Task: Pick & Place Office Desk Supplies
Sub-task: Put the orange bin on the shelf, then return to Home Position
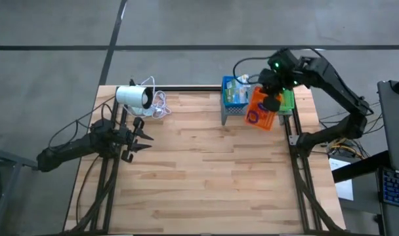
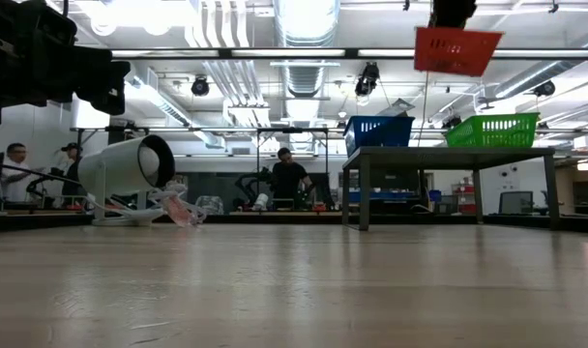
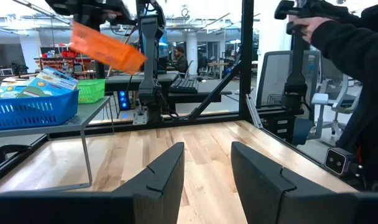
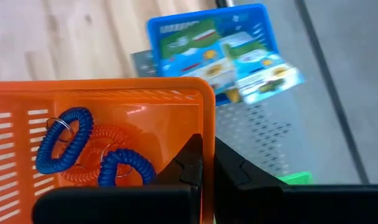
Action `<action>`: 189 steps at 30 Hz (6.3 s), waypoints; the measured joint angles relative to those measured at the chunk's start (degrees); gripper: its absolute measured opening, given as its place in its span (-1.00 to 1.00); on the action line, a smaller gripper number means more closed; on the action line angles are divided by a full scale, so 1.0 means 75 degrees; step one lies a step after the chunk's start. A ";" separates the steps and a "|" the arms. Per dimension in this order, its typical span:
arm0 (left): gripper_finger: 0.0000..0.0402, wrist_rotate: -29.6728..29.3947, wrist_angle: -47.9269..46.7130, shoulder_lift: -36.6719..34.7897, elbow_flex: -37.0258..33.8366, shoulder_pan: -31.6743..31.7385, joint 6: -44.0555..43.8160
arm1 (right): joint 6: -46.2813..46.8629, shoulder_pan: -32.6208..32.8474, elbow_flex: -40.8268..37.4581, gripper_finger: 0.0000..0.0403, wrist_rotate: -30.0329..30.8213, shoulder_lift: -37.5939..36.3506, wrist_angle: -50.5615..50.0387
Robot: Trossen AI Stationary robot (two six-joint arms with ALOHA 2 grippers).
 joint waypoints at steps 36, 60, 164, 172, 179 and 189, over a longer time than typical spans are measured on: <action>-0.33 0.0000 0.0000 0.0000 0.0000 -0.0001 -0.0026 | -0.2051 -0.2686 -0.0208 -0.96 -0.0138 0.0920 0.0126; -0.33 0.0000 -0.0001 -0.0002 0.0001 -0.0001 0.0003 | -0.2093 -0.3050 -0.0260 -0.96 -0.0301 0.0682 0.0204; -0.33 0.0000 0.0002 -0.0001 0.0000 -0.0001 -0.0003 | -0.4018 -0.3126 -0.0318 -0.51 -0.1204 0.2869 0.1669; -0.33 0.0000 -0.0001 -0.0001 0.0001 0.0002 -0.0006 | -0.4018 -0.3126 -0.0316 -0.34 -0.1201 0.2869 0.1669; -0.33 0.0000 -0.0001 -0.0002 0.0000 0.0001 -0.0027 | -0.3583 -0.3126 -0.0313 -0.38 -0.1142 0.2760 0.1955; -0.33 0.0000 0.0002 -0.0002 -0.0001 -0.0001 -0.0024 | -0.3554 -0.3106 -0.0307 -0.45 -0.1185 0.1936 0.2000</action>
